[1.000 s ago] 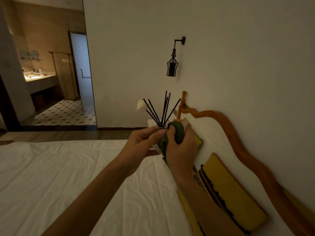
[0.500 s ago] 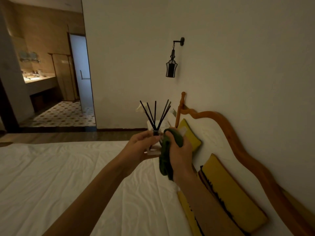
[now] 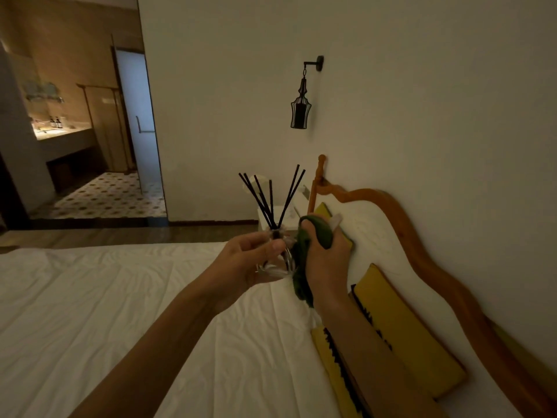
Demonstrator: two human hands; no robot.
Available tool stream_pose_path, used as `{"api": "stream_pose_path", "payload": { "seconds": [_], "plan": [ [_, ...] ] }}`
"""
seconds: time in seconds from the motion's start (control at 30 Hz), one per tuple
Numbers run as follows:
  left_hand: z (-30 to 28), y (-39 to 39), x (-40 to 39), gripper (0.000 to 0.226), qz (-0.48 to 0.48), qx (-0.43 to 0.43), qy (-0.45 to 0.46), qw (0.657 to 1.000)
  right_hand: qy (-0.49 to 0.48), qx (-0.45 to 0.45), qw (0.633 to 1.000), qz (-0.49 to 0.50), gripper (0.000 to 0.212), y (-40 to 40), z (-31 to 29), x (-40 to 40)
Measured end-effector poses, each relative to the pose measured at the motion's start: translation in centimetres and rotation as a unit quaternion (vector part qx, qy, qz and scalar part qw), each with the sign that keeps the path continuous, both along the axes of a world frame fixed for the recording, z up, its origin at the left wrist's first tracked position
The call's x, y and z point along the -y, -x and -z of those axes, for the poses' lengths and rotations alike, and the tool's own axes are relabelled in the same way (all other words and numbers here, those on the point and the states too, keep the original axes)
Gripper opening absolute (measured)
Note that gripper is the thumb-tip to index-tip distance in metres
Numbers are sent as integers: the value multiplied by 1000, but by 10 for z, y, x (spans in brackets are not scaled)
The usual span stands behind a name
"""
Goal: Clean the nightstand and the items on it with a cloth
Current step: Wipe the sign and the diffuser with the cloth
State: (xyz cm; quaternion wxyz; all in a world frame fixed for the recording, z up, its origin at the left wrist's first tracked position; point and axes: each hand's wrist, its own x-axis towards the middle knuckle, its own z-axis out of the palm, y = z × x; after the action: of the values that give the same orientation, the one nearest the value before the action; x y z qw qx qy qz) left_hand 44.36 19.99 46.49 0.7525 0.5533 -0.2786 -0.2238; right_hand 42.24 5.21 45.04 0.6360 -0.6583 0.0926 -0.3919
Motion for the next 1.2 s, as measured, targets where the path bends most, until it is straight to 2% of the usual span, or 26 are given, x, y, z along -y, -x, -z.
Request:
{"api": "stream_pose_path", "payload": {
  "seconds": [0.13,0.27,0.4,0.47,0.57,0.63,0.73,0.77,0.83,0.9,0.97,1.07,1.2],
  "plan": [
    [-2,-3,2,26,-22,-8,25,999,82,39,995,29,17,13,-1,-17],
    [-5,-2,-4,28,-26,35,2,999,140,45,988,43,8,17,-6,-14],
    [-6,2,-5,26,-35,91,-42,994,141,-16,990,17,15,13,-14,-3],
    [-4,3,-3,25,-56,109,-41,992,149,-41,988,13,17,14,-15,-5],
    [-1,4,-1,26,-80,122,-29,989,167,-69,984,12,6,15,-14,-9],
    [-3,4,-2,30,-77,129,-28,988,166,-78,983,9,13,15,-18,-8],
    [-5,1,-6,29,-56,131,-30,989,137,-104,985,-6,5,10,-28,-4],
    [-5,0,-6,27,-51,130,-28,990,118,-115,986,-13,9,8,-30,-2],
    [-2,-3,-5,28,-46,121,-8,992,32,-138,988,-56,5,4,-28,-2],
    [-1,-5,-2,37,-49,89,17,995,-91,-161,977,-105,18,3,-23,-6],
    [0,-8,2,39,-60,60,17,996,-160,-163,967,-111,32,2,-13,-11],
    [2,-10,12,25,-56,21,-5,998,-135,-147,978,-60,46,1,0,-19],
    [4,-7,23,32,-152,105,-63,981,-149,-113,982,-28,44,9,1,-26]
  ]
}}
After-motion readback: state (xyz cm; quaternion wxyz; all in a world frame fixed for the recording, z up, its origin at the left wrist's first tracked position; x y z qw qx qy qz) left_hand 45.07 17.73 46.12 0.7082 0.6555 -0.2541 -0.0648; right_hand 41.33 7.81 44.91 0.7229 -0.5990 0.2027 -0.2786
